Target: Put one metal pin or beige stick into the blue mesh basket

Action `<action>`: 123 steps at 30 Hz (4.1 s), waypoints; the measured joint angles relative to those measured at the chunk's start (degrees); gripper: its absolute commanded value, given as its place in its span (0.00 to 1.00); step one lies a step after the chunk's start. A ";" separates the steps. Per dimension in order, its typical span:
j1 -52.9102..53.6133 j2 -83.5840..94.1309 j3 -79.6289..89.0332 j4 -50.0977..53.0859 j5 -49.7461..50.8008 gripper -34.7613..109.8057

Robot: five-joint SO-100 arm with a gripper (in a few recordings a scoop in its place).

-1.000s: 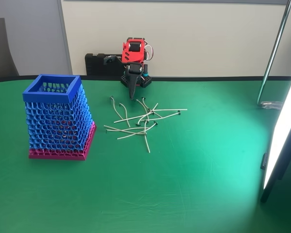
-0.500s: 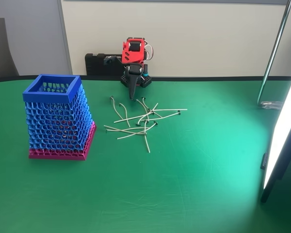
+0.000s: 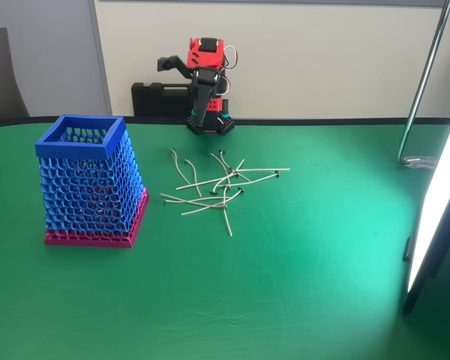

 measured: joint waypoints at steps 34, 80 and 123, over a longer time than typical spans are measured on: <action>-4.92 -61.61 -35.60 -10.81 5.89 0.24; -13.45 -91.05 -53.35 -6.15 29.36 0.30; -10.99 -97.56 -53.35 -9.23 31.55 0.32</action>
